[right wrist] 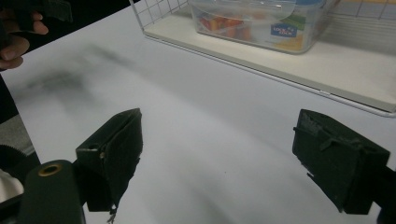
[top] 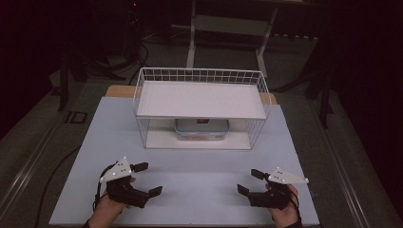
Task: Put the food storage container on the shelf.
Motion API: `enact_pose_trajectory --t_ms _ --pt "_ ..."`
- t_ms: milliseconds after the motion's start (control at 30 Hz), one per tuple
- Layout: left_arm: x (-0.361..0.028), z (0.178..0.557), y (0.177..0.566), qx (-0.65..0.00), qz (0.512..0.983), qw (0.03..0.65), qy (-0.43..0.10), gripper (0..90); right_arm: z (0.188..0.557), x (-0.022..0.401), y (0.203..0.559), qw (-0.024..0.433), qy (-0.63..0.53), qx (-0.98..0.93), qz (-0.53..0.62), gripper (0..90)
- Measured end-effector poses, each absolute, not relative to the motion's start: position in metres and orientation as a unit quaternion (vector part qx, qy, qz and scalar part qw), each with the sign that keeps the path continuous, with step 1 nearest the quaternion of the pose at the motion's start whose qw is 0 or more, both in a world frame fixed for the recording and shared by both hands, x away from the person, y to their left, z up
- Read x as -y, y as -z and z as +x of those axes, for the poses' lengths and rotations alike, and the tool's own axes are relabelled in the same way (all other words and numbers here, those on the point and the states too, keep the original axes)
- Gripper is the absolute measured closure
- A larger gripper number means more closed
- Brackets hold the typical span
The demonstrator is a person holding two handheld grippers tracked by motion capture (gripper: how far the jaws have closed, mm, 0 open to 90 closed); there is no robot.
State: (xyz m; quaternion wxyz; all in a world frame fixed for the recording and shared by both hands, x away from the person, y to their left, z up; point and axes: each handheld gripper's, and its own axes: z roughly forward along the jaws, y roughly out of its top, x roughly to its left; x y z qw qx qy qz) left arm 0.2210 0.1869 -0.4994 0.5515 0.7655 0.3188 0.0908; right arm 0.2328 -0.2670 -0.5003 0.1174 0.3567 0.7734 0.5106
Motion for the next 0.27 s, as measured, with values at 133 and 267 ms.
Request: enact_pose_trajectory --t_ms 133,267 --pt "-0.1858 0.2224 0.5000 -0.317 0.765 0.553 -0.092 0.0 0.2343 0.2666 0.5020 0.116 -0.506 -0.778 0.354 16.6" --pt "-0.1855 0.2230 0.5010 -0.319 0.766 0.549 -0.094 0.0 0.2347 0.2679 0.5017 0.119 -0.511 -0.774 0.353 16.9"
